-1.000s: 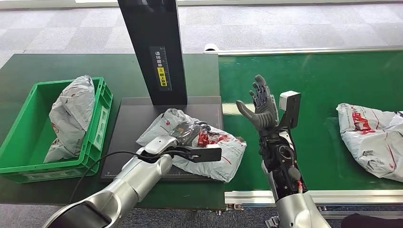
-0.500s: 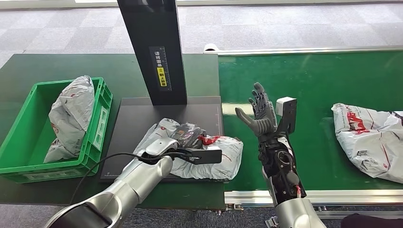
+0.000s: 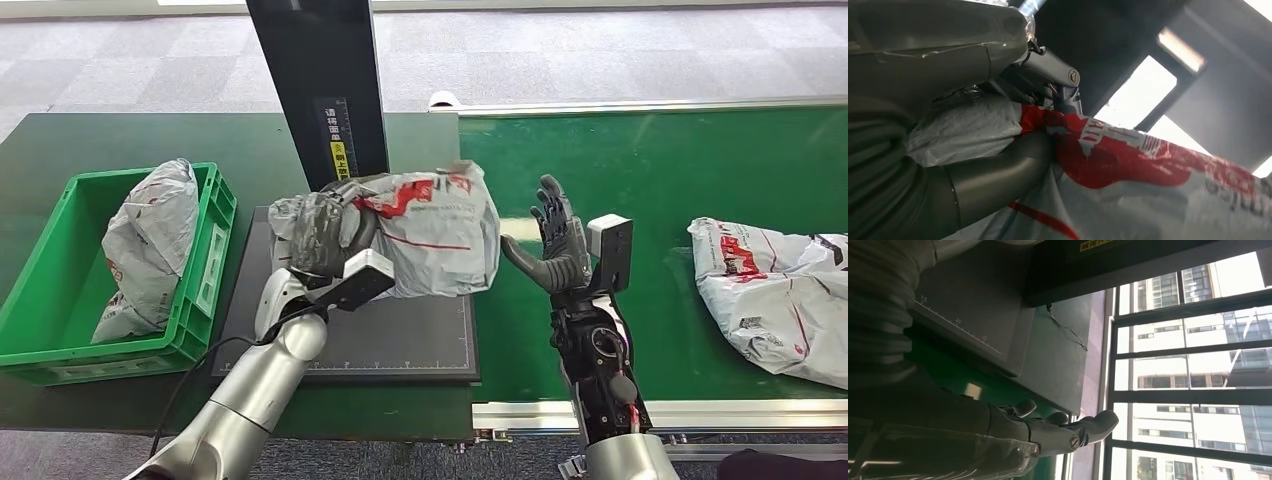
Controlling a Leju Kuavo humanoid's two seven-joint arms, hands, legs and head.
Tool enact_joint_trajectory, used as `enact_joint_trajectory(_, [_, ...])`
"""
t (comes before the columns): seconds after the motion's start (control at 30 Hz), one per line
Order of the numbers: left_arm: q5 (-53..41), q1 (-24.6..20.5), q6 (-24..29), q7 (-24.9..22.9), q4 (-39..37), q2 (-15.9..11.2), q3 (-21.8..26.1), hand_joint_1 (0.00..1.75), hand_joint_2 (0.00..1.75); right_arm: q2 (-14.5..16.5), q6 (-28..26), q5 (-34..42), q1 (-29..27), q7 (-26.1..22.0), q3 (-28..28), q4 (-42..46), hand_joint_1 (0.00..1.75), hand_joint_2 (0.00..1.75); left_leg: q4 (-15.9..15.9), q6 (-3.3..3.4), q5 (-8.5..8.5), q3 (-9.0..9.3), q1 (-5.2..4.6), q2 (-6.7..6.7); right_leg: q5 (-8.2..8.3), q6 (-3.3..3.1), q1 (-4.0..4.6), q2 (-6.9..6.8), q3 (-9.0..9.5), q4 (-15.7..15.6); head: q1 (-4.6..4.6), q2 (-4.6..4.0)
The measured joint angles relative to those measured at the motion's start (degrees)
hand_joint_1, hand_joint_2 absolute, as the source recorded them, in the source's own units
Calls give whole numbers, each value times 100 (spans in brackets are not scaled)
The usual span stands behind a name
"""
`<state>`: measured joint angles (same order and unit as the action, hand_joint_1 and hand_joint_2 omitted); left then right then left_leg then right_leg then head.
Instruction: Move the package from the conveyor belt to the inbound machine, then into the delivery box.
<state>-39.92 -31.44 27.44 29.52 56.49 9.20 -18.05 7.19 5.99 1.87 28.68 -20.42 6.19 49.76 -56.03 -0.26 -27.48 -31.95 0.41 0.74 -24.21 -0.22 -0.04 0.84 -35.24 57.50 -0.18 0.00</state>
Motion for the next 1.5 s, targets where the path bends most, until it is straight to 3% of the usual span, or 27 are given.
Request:
enact_joint_trajectory(0.1, [-279,248,675,15,798,-63,264,175,175,-20,1,-51,-18,-84,-1,8,0,175,1,0,0,0,0,0,0,0,0,0,1,0,1,-1])
enact_joint_trajectory(0.2, [-1141,423,1107,-171,1406,-121,554,175,175,-39,1,-100,-24,-136,-5,8,0,175,1,0,1,1,0,0,0,0,0,0,1,0,1,-1])
enact_joint_trajectory(0.3, [-2198,548,1165,-190,1880,-92,1011,175,175,-46,0,-112,-40,-159,-23,8,0,175,1,0,1,1,0,-1,0,0,0,0,1,0,1,-1])
enact_joint_trajectory(0.43, [-2891,624,1172,-158,2341,39,1782,175,175,-55,0,-117,-82,-180,-77,9,0,175,1,0,0,2,0,-2,0,0,0,0,0,0,1,-1])
enact_joint_trajectory(0.53, [-3061,566,1167,-674,2345,-2,2226,175,175,-61,0,-121,-121,-185,-108,33,0,175,1,0,1,2,0,-2,0,0,1,0,0,0,2,0])
enact_joint_trajectory(0.7, [-3080,263,891,-2015,1806,-295,2543,175,175,-70,5,-179,-203,-161,-150,141,0,175,1,-2,2,4,1,0,0,0,2,-1,1,0,2,-1])
enact_joint_trajectory(0.83, [-3104,-224,601,-3019,716,-665,2852,175,175,-65,62,-244,-241,-84,-186,223,0,175,2,-7,7,7,1,-9,4,-6,2,11,1,1,3,0])
enact_joint_trajectory(0.93, [-2833,-545,676,-3119,-140,-932,3133,175,175,-59,80,-282,-252,-61,-221,248,0,175,2,-7,7,8,1,-12,5,-7,2,16,1,2,3,-1])
enact_joint_trajectory(1.07, [-2155,-906,842,-2873,-1162,-1251,3596,175,175,-44,86,-260,-270,-52,-235,287,0,175,3,-7,6,8,1,-12,5,-6,2,17,1,2,2,0])
enact_joint_trajectory(1.23, [-1815,-1085,1000,-2765,-1960,-1505,4099,175,175,-32,89,-221,-300,-24,-239,328,0,175,3,-7,6,8,1,-10,4,-6,2,15,1,2,3,-1])
enact_joint_trajectory(1.27, [-1862,-1095,998,-2819,-2074,-1543,4141,166,175,-27,89,-219,-304,-20,-239,332,0,175,3,-7,6,8,1,-10,4,-6,2,15,2,2,3,-1])
enact_joint_trajectory(1.3, [-1946,-1104,981,-2908,-2184,-1579,4168,144,175,-21,91,-216,-305,-14,-239,333,0,175,3,-7,6,8,1,-10,4,-6,1,15,2,2,3,0])
enact_joint_trajectory(1.4, [-2329,-1153,705,-3362,-2511,-1655,4194,30,175,-8,123,-211,-304,13,-237,333,0,175,3,-7,6,10,0,-10,4,-6,1,14,5,2,3,0])
enact_joint_trajectory(1.43, [-2438,-1177,534,-3529,-2607,-1671,4194,8,175,-3,145,-211,-303,22,-236,333,0,175,3,-7,6,11,0,-9,4,-6,0,13,6,2,3,0])
enact_joint_trajectory(1.5, [-2553,-1227,232,-3761,-2768,-1698,4195,0,175,17,182,-213,-297,36,-230,333,0,175,3,-7,7,14,0,-7,4,-6,0,12,9,2,2,0])
